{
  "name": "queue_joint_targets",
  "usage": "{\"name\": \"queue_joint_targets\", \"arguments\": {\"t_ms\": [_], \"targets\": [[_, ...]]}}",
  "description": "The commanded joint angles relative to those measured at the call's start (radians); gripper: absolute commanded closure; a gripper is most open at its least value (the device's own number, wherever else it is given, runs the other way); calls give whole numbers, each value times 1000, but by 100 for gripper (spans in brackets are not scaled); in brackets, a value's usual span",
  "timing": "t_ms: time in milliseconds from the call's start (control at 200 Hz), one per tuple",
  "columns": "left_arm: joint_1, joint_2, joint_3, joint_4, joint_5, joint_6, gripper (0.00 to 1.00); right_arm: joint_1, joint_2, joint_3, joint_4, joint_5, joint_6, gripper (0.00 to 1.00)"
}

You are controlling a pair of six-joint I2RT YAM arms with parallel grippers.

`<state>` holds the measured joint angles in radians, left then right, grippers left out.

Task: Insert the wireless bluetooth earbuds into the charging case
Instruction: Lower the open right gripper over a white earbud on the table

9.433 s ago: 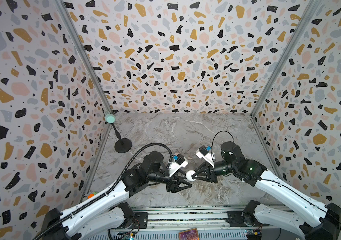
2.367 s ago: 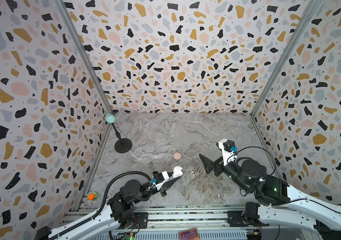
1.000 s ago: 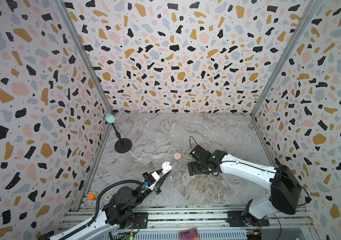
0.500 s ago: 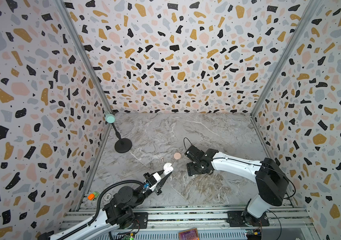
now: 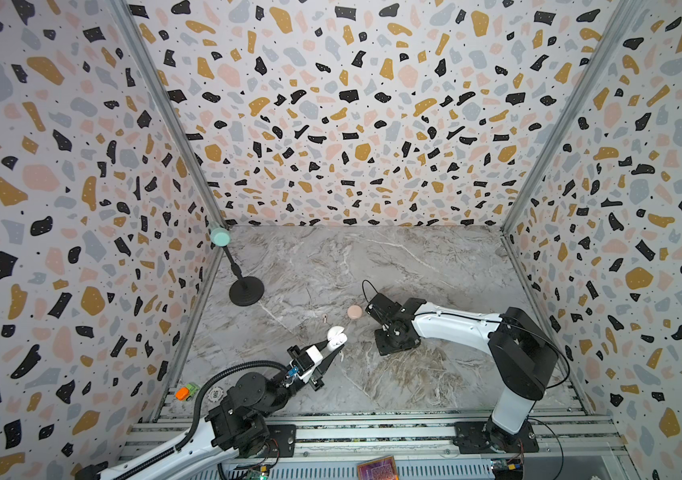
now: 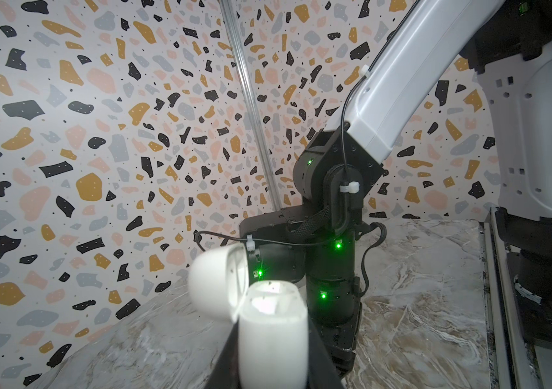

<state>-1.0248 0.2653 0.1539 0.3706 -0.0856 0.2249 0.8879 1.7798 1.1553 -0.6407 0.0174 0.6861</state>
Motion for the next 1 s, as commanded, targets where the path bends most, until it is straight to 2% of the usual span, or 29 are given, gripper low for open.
{"name": "queue_joint_targets", "arguments": {"t_ms": [0, 200, 716, 996], "targets": [[-8, 0, -5, 50, 14, 14, 100, -9, 8, 41, -5, -8, -22, 54], [-9, 4, -5, 48, 18, 14, 100, -20, 38, 62, -11, -4, -38, 56], [-11, 12, -5, 45, 23, 19, 100, -29, 78, 68, 4, -17, -56, 70], [-12, 14, -5, 42, 24, 20, 100, -32, 79, 58, 14, -28, -53, 74]]}}
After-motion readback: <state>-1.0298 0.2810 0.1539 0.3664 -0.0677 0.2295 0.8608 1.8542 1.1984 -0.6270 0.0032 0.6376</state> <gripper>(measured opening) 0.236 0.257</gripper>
